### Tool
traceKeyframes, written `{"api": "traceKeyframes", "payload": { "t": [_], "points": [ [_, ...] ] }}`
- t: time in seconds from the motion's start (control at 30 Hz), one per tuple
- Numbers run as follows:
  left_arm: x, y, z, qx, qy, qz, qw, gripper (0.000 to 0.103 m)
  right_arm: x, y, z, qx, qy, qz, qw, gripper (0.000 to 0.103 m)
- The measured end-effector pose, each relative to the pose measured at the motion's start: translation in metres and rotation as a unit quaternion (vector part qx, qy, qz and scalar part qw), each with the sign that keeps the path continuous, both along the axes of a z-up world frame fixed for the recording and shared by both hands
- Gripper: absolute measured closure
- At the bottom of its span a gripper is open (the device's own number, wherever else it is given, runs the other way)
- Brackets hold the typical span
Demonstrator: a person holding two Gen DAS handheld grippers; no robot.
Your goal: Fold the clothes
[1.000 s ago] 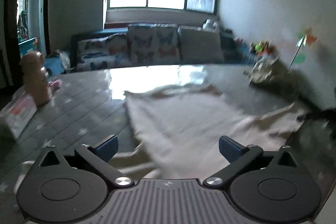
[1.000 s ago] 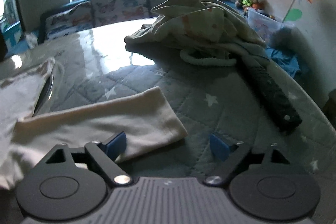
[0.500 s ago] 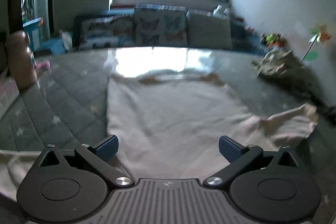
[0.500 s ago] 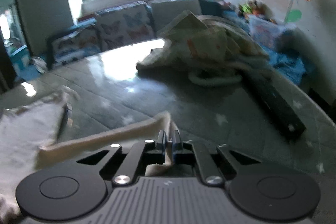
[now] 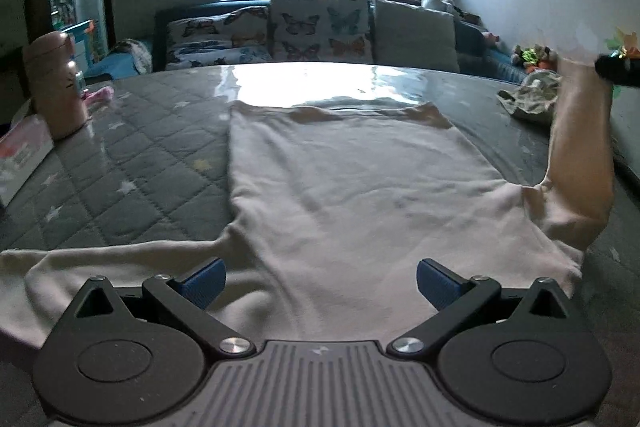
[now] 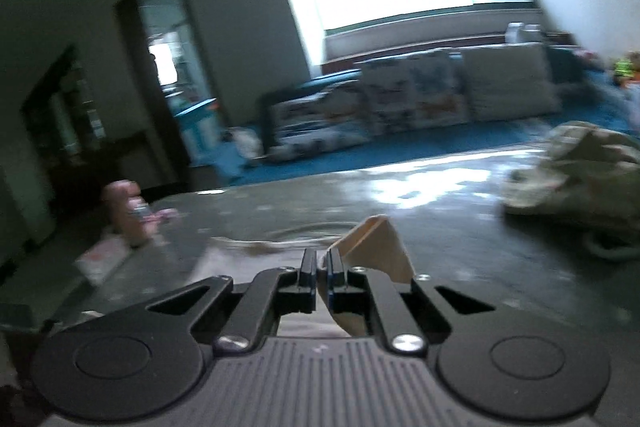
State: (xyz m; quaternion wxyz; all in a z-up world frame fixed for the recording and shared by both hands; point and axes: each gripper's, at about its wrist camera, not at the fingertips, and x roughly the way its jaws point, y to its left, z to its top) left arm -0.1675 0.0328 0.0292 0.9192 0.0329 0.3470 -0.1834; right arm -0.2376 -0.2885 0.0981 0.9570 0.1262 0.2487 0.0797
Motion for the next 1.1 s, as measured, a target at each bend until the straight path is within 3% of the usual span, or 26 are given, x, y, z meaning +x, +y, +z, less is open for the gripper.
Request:
{"api": "traceKeyframes", "payload": {
  "t": [0.13,0.33,0.47,0.63,0.8,0.93,1.1],
  "points": [
    [0.001,0.011,-0.001,-0.005,0.003,0.017,0.9998,0.0,0.018,0.038,0.0,0.011,0.002,0.054,0.998,0.098],
    [0.003,0.022,-0.002,-0.009,0.007,0.034,0.9994,0.0,0.021,0.067,0.0,0.02,0.008,0.109,0.994,0.079],
    [0.006,0.024,-0.001,-0.015,0.009,0.039,0.9991,0.0,0.017,0.055,-0.002,-0.007,0.011,0.093,0.996,0.073],
    [0.006,0.014,0.001,-0.039,0.02,0.009,0.999,0.002,0.019,0.023,-0.028,-0.057,0.074,0.044,0.995,0.073],
    [0.008,-0.011,-0.003,-0.058,0.049,-0.04,0.9963,0.016,0.014,-0.004,-0.073,-0.086,0.145,0.004,0.986,0.068],
    [0.007,-0.035,-0.005,-0.044,0.045,-0.072,0.9954,0.024,0.0,-0.012,-0.092,-0.097,0.163,-0.004,0.982,0.062],
    [0.009,-0.052,-0.009,-0.024,0.036,-0.091,0.9949,0.045,-0.011,-0.015,-0.094,-0.109,0.159,-0.001,0.981,0.054]
  ]
}}
